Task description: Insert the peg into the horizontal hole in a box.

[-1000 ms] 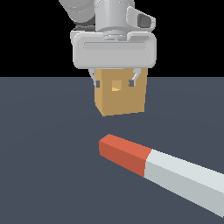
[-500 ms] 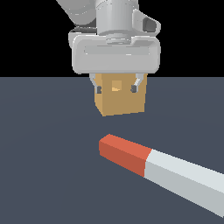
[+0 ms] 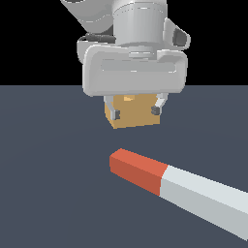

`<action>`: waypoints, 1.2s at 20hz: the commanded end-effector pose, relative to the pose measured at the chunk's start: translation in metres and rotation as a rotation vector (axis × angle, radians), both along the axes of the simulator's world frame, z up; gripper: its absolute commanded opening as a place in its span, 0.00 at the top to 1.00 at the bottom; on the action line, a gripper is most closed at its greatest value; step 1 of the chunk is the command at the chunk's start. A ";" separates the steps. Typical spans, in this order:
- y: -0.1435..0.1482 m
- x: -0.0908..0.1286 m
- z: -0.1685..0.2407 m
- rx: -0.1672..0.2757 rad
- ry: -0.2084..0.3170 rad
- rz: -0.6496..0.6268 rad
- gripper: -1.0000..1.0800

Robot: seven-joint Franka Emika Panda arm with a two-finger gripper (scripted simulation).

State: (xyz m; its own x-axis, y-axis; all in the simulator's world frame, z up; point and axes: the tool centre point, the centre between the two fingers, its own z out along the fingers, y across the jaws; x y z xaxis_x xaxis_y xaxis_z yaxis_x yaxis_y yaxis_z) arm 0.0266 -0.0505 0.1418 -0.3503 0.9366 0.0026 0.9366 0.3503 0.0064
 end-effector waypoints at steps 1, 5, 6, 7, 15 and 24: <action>-0.010 0.005 -0.006 0.000 0.000 0.055 0.04; -0.025 0.015 -0.017 -0.001 0.001 0.142 0.04; -0.029 0.018 -0.019 -0.001 0.001 0.164 0.04; -0.033 0.021 -0.022 -0.001 0.001 0.187 0.04; -0.061 0.049 -0.044 -0.003 0.002 0.374 0.04; -0.079 0.077 -0.062 -0.005 0.003 0.534 0.04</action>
State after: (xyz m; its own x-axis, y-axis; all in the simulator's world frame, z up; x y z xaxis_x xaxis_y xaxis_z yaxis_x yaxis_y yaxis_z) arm 0.0991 -0.1280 0.0817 -0.7632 0.6462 0.0007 0.6462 0.7632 0.0011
